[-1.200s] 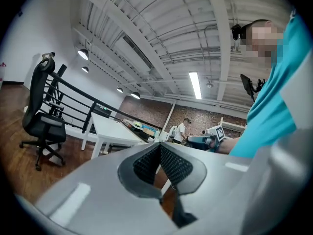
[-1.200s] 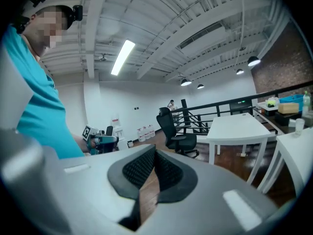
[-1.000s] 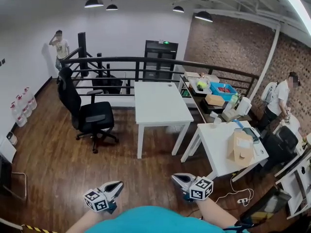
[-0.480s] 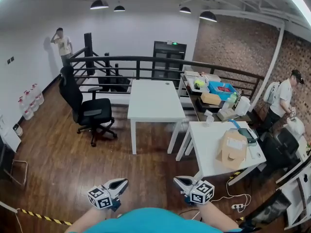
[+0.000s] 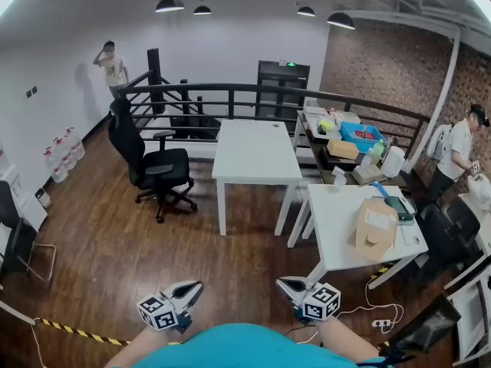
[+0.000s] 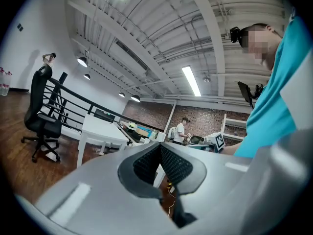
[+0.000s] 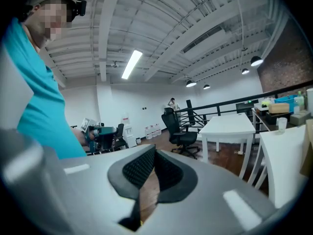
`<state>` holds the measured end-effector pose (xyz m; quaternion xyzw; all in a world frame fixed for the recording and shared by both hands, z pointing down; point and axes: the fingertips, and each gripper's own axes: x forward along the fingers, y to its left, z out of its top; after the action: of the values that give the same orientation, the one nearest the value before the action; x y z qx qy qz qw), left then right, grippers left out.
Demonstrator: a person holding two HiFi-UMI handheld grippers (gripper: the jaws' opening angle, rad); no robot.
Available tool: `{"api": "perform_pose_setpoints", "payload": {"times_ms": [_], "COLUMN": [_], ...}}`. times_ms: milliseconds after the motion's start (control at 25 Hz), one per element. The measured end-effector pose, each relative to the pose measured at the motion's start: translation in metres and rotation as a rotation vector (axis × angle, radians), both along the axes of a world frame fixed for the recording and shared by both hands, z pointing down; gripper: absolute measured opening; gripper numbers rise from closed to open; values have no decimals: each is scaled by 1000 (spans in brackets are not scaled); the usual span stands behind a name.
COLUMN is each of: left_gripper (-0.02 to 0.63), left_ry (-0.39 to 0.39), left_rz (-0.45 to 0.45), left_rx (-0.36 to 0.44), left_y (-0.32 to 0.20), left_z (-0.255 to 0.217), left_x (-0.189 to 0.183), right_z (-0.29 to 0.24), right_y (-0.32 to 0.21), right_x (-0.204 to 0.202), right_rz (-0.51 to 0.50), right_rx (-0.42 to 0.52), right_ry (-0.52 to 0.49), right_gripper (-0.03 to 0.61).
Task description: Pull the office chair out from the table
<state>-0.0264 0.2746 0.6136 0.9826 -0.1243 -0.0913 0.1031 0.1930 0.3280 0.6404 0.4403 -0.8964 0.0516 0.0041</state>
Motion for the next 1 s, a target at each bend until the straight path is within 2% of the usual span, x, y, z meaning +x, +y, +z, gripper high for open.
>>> {"api": "perform_pose_setpoints", "payload": {"times_ms": [280,440,560,720,1000], "left_gripper": [20,20,20,20,20], "left_ry": [-24,-10,-3,24,28], "left_rz": [29,25,24,10,12], "left_rx": [47,60,69,22,45], "left_y": [-2,-14,-13,-10,-8], "left_z": [-5,-17,-20,-14,-19], "left_x": [-70,-100,-114,-126,-128], "right_z": [-8,-14,-17,-22,-25], "right_y": [3,-7,-7,-5,-6], "right_x": [-64,-98,-110,-114,-119], "right_rz": [37,45,51,61,53], "right_rx": [29,40,35,40,41], "right_ry": [-55,-32,-26,-1,22], "right_gripper": [0,0,0,0,0]}}
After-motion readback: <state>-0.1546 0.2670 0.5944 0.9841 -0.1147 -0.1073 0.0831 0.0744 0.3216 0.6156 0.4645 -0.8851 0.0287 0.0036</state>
